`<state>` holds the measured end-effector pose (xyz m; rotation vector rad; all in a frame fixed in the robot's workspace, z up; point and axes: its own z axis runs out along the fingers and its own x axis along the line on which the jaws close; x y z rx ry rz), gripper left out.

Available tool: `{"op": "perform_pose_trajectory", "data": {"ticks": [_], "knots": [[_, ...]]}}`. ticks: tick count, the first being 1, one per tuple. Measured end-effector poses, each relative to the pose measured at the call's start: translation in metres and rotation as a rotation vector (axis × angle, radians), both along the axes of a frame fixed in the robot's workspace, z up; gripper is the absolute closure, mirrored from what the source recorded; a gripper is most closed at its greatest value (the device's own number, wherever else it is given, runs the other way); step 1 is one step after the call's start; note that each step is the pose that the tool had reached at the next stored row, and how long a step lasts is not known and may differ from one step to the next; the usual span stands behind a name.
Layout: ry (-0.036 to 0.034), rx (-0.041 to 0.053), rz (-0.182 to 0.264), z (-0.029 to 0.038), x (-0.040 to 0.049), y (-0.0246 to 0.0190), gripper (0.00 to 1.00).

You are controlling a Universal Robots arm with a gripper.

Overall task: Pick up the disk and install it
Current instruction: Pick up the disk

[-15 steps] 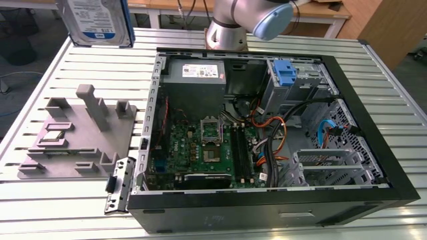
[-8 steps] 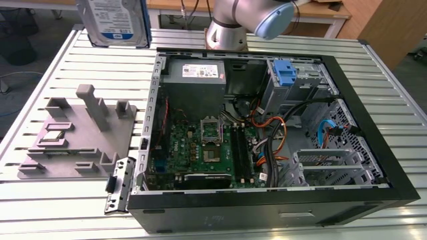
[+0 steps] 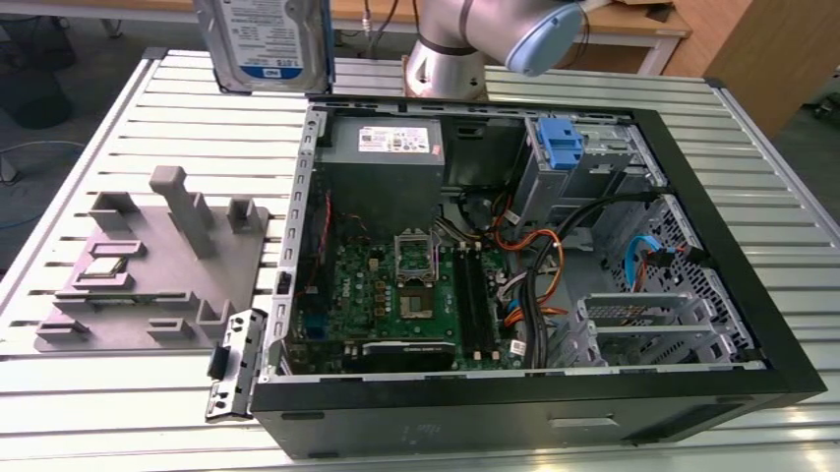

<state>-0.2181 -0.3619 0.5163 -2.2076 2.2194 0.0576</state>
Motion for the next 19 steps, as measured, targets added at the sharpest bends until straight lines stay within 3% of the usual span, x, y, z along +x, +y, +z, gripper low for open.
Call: {"op": "perform_pose_trajectory", "data": {"ticks": [19], "knots": [[-0.0001,0.0001,0.000,-0.0001,0.0862,0.0000,0.65]]}}
